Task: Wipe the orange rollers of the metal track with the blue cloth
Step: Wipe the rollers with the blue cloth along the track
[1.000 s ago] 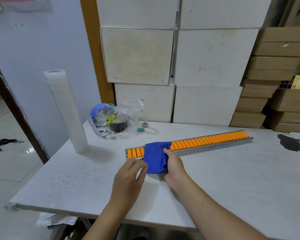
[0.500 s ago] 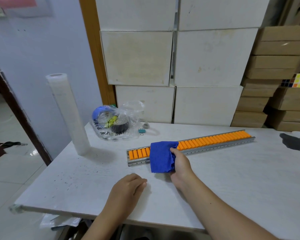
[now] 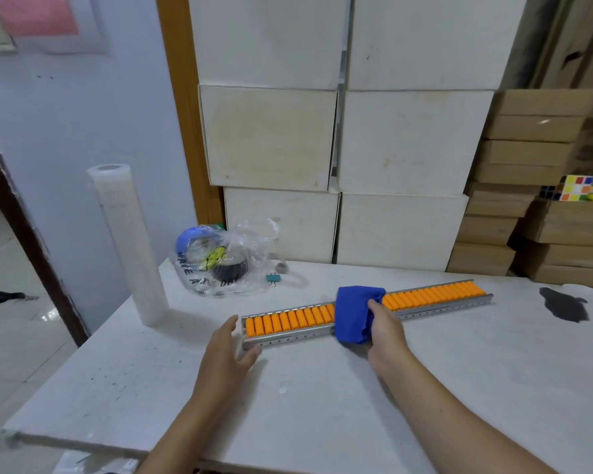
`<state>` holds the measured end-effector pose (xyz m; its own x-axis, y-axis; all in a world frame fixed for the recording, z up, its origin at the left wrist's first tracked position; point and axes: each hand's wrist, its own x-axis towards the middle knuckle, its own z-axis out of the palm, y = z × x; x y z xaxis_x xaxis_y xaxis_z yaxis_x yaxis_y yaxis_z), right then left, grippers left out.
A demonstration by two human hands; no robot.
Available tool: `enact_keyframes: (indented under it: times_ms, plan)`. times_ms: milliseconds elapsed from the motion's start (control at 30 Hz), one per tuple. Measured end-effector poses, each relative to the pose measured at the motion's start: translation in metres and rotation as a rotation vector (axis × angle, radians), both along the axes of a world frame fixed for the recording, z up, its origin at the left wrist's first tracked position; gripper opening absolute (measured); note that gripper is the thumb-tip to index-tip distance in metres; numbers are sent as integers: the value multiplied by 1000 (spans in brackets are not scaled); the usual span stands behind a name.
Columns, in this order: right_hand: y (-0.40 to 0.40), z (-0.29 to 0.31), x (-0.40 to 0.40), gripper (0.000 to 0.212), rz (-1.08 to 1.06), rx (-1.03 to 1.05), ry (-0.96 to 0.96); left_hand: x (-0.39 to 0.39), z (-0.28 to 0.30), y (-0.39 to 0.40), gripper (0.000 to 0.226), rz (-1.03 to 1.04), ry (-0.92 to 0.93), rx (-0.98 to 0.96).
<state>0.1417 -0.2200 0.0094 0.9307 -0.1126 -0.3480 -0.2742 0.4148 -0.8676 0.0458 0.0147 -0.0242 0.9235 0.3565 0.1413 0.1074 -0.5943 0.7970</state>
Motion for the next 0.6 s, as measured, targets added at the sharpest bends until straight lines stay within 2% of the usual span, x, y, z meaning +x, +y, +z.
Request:
enact_keyframes:
  times_ms: [100, 200, 300, 467, 600]
  plan:
    - [-33, 2, 28, 16, -198, -159, -85, 8, 3, -9, 56, -7, 38, -22]
    - [-66, 7, 56, 15, -359, -383, -182, 19, 1, -7, 79, 18, 45, 34]
    - [-99, 13, 83, 27, -491, -633, -249, 21, 6, -9, 73, 38, 37, -26]
    - [-146, 13, 123, 36, -572, -973, -263, 28, 0, 5, 91, 36, 83, -79]
    - [-168, 10, 144, 34, -643, -1057, -211, 28, -3, 3, 89, 37, 44, -109]
